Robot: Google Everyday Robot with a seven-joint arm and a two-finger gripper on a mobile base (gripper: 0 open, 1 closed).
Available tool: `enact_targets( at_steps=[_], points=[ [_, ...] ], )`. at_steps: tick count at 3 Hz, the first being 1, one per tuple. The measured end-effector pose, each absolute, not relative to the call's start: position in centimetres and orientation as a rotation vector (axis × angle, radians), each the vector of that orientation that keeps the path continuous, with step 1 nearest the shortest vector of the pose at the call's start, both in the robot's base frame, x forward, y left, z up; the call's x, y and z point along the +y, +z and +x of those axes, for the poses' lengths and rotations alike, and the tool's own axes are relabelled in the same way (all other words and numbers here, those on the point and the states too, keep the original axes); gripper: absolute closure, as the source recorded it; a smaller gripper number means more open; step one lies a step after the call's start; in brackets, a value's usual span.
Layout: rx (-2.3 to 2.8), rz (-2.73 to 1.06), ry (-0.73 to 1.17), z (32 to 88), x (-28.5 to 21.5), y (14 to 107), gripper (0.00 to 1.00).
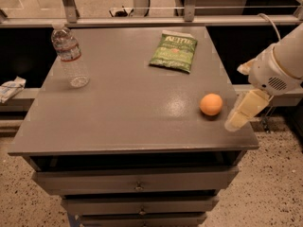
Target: Move orange near water bottle
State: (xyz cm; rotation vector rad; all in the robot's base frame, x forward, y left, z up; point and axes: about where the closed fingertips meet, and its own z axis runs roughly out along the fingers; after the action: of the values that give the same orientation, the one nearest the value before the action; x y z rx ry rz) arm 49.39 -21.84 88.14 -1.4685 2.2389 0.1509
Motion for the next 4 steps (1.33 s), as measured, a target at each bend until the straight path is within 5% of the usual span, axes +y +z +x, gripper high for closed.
enact_targets(
  at_steps=[2,3,4],
  points=[
    [2.218,-1.343,0.297,51.4,-20.6,85.5,0.00],
    [2.198,-1.310,0.334,51.8,-20.1,84.8,0.16],
    [2.185,-1.274,0.365,52.1,-19.5,84.3,0.47]
  ],
)
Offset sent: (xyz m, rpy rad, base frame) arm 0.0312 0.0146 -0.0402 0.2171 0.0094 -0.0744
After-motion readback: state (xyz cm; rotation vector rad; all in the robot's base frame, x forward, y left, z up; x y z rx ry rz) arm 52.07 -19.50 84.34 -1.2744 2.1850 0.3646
